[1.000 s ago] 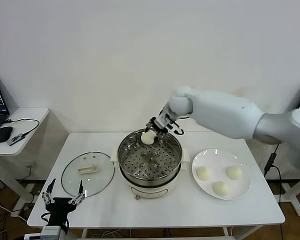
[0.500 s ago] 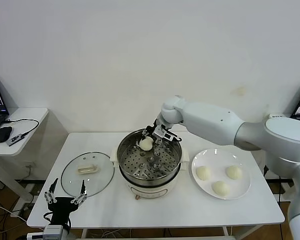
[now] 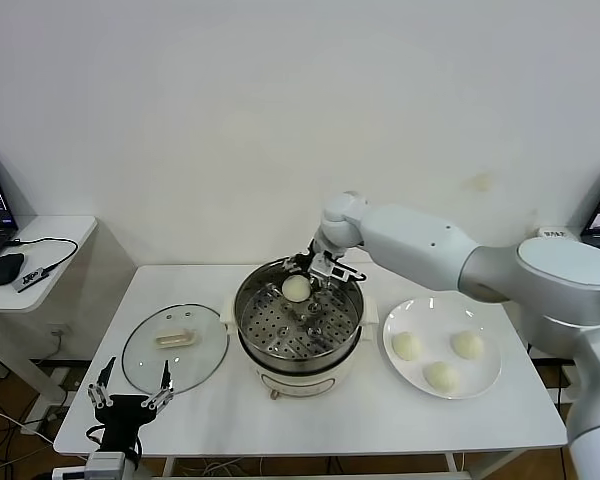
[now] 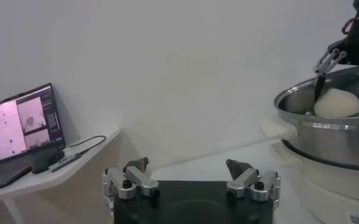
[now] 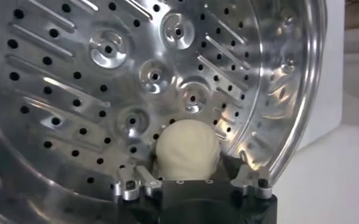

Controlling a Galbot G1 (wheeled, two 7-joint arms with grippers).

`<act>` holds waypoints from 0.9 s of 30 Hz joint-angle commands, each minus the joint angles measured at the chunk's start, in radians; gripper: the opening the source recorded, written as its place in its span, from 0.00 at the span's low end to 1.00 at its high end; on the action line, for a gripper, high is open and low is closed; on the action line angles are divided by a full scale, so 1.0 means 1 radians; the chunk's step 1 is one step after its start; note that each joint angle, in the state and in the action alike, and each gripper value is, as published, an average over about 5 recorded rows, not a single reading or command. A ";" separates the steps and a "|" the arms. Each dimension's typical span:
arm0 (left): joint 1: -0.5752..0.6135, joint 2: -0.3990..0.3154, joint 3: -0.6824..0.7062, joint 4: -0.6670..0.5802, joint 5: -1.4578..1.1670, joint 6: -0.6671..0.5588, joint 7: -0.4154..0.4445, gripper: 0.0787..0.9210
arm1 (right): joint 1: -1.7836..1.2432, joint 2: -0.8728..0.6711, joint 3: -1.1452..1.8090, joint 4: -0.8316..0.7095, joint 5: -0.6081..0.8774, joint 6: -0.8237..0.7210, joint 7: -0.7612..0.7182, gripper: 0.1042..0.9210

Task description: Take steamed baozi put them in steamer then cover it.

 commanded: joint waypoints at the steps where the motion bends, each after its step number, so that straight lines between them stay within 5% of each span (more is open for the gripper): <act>1: 0.002 0.000 0.001 -0.004 0.002 0.000 0.001 0.88 | 0.139 -0.102 -0.029 0.199 0.289 -0.233 -0.093 0.88; 14: 0.040 0.012 -0.001 -0.054 0.005 -0.001 0.004 0.88 | 0.248 -0.481 -0.006 0.495 0.455 -0.675 -0.134 0.88; 27: 0.043 0.044 0.003 -0.069 0.000 -0.008 0.012 0.88 | -0.037 -0.841 0.116 0.638 0.289 -0.707 -0.145 0.88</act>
